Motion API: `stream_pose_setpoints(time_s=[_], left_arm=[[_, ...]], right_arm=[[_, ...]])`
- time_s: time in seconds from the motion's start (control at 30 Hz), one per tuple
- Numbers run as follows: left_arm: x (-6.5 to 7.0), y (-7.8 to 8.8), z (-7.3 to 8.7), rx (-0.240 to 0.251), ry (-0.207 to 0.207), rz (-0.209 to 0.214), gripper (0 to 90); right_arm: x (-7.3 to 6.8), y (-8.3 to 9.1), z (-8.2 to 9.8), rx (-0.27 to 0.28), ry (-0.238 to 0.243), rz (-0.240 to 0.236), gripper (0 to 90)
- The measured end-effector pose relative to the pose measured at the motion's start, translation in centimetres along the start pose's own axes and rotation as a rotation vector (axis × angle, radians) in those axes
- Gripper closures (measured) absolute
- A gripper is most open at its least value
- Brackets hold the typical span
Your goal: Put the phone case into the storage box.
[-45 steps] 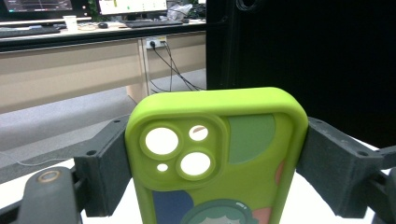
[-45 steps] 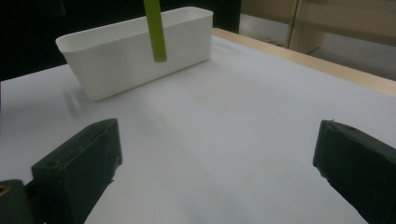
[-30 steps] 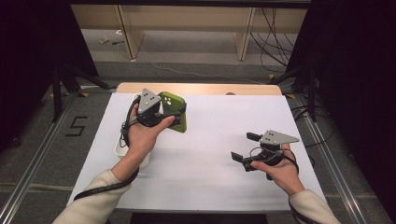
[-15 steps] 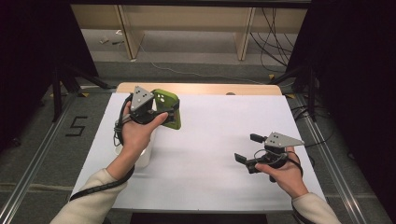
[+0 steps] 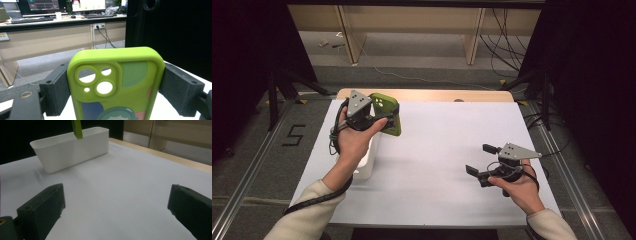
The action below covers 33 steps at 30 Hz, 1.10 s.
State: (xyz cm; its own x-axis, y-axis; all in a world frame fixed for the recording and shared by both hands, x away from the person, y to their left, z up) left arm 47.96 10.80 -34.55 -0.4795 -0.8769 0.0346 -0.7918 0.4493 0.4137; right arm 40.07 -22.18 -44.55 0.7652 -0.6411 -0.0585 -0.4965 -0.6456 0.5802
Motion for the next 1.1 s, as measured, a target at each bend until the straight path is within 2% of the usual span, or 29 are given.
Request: stream_pose_setpoints(time_s=[1.1], left_arm=[[-3.3, 0.8, -0.3, 0.003, 0.039, -0.075, 16.5]], right_arm=[[0.6, 0.8, 0.7, 0.008, -0.019, 0.019, 2.3]])
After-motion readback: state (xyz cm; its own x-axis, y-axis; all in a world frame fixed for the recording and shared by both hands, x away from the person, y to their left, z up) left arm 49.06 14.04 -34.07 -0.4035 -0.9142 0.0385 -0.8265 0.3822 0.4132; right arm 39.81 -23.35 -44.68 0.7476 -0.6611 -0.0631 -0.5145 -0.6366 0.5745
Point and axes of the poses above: each handheld gripper's, and its own axes: y roughly backward along the jaws, z roughly out of its underside, x roughly to its right, the point moved 6 cm from there along -y, roughly forward along the jaws, and after that the axes turned 15 degrees about -x, right-handed, at the moved point
